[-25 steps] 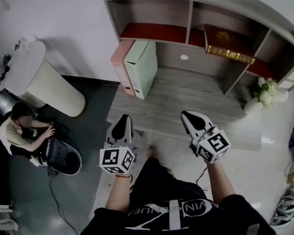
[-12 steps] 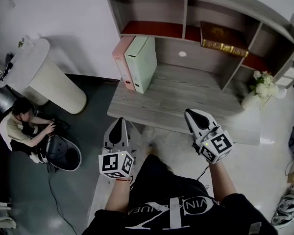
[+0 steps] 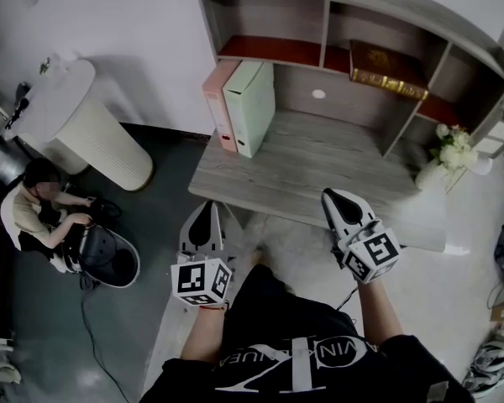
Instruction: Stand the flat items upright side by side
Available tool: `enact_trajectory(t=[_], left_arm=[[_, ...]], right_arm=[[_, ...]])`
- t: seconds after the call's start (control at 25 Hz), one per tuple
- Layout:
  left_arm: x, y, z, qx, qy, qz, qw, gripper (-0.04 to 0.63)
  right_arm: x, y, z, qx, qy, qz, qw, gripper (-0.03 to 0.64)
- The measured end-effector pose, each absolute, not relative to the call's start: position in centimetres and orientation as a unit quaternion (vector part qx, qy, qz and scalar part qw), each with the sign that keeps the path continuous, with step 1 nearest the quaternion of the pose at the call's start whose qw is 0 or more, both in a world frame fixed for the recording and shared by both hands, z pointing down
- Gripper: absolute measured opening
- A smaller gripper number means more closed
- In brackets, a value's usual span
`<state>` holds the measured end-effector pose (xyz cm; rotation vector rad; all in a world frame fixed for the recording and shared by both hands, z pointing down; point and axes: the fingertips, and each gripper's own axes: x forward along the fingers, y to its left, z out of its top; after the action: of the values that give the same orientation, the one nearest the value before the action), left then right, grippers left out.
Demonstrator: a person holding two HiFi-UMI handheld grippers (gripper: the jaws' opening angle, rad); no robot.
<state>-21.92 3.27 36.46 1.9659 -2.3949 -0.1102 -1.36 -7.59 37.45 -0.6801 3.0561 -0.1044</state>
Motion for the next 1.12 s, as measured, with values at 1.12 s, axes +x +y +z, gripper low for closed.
enact_trajectory(t=[1.12], left_arm=[[-21.29, 2.55, 36.11, 0.635, -0.773, -0.017, 0.007, 0.005]], right_arm=[[-1.08, -8.24, 38.13, -0.217, 0.975, -0.047, 0.007, 0.009]])
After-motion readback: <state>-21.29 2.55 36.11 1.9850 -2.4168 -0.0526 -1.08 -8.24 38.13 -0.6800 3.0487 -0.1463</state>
